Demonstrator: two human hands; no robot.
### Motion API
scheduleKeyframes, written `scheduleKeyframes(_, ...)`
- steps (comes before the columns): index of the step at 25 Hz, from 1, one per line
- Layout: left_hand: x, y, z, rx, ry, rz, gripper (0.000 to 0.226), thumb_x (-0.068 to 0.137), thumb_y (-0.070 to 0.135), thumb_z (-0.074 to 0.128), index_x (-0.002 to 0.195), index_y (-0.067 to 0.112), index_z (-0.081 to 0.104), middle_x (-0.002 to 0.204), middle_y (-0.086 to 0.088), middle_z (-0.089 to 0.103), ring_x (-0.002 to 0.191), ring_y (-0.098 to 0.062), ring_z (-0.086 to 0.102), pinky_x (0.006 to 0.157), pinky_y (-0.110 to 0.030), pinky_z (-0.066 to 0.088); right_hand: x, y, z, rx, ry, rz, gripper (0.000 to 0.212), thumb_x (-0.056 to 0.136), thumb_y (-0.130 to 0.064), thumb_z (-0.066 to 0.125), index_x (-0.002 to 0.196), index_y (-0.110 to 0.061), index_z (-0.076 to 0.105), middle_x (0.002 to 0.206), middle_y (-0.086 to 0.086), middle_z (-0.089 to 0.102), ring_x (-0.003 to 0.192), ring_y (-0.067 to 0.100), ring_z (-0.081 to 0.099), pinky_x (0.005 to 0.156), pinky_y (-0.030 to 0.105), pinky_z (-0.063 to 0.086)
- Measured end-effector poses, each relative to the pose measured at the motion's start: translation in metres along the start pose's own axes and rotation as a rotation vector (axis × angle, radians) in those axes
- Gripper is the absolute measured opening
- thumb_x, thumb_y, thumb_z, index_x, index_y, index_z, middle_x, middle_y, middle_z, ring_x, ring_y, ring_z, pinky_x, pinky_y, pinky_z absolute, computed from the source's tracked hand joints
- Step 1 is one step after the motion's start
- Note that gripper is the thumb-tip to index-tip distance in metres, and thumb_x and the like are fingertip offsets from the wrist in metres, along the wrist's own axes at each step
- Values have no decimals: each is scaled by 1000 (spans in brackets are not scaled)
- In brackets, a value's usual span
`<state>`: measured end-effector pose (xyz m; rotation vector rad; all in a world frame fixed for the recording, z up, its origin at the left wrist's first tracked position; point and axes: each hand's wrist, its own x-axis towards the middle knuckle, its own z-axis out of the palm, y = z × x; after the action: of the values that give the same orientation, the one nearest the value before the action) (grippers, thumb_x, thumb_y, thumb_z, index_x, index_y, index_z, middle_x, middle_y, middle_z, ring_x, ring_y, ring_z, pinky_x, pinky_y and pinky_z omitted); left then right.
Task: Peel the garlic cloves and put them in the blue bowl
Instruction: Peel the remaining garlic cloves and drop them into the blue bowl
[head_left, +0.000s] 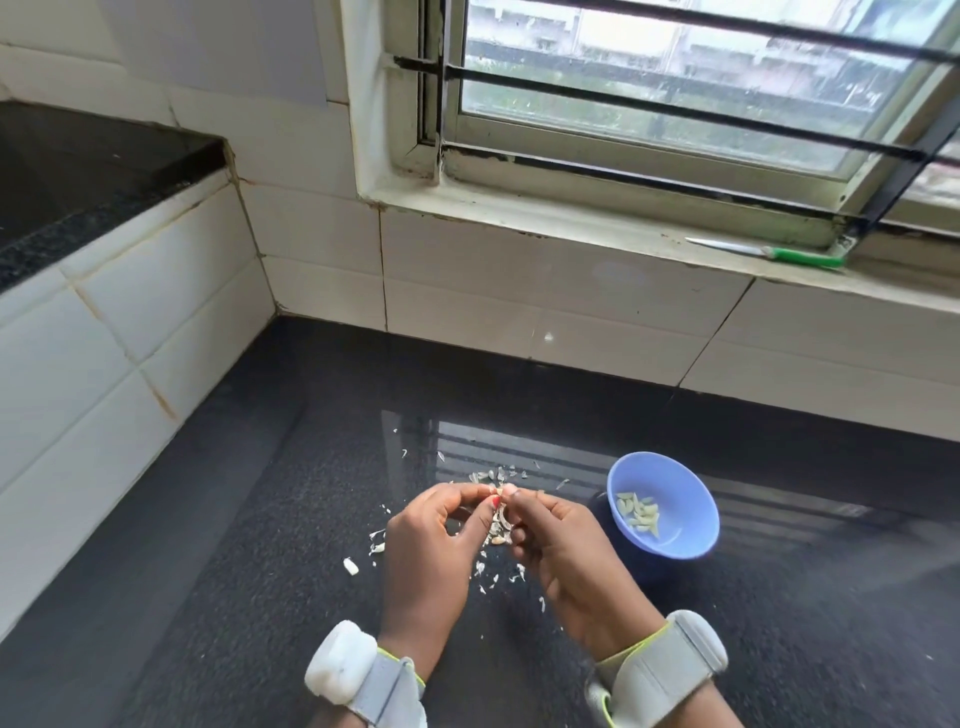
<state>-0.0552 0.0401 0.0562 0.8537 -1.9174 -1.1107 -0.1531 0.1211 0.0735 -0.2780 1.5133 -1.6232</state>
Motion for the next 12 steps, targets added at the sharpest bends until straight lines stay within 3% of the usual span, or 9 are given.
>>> scheduleKeyframes(5,1,-6,2,192,22,201,24,82,38,56,83,20,72,78,13,67,71,-9,60,69,-24,46,0,1,3,-23,43,36,27,91,-17,64,66,-14,72,61,-4,51,53,5,40,48,17,32)
scheduleKeyframes(8,1,-7,2,252,17,227,24,82,37,54,81,20,72,77,13,66,70,-9,59,69,-23,44,0,2,5,-122,75,18,30,90,-20,65,62,-18,72,58,-8,53,53,3,40,50,17,33)
scheduleKeyframes(12,2,-9,4,269,-7,220,20,79,35,55,78,23,70,75,13,64,70,-10,57,68,-23,43,-1,3,9,-195,149,-6,21,90,-18,65,72,-11,73,58,-7,55,53,3,42,53,19,35)
